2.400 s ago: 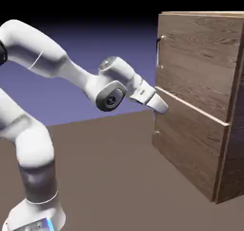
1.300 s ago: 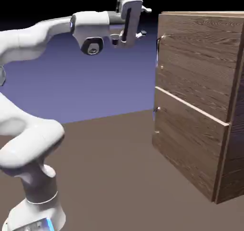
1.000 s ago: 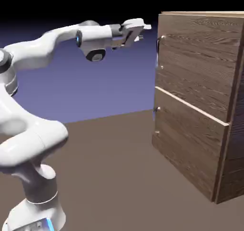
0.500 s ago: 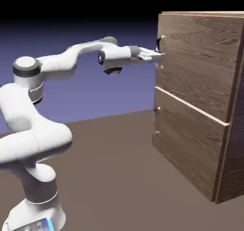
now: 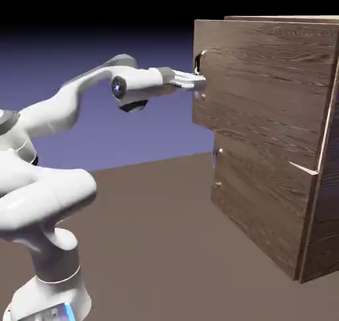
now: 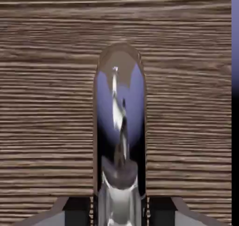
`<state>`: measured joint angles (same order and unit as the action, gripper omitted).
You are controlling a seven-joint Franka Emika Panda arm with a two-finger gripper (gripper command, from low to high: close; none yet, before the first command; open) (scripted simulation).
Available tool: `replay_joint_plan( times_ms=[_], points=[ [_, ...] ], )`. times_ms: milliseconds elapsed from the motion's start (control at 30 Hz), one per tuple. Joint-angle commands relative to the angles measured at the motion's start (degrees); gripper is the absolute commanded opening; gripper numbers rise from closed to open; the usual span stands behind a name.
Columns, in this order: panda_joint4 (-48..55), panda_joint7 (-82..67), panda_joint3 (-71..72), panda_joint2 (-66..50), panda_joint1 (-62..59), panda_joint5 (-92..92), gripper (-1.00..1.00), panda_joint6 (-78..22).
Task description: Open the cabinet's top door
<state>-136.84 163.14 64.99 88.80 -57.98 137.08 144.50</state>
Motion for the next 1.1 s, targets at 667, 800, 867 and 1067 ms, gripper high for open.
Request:
replay_joint_plan(
  times_ms=[667,800,867,1067],
  points=[
    [-33.85,-17.78,-35.9,3.03,20.82,-20.43,-1.0,-38.41],
    [-35.39,-20.16,-44.21,1.79,20.09,-27.53,-1.0,-44.24],
    [-35.72,-21.46,-48.36,0.7,19.51,-31.21,-1.0,-47.07],
    [-34.97,-26.01,-60.82,-4.83,17.69,-42.91,-1.0,-55.45]
  ],
)
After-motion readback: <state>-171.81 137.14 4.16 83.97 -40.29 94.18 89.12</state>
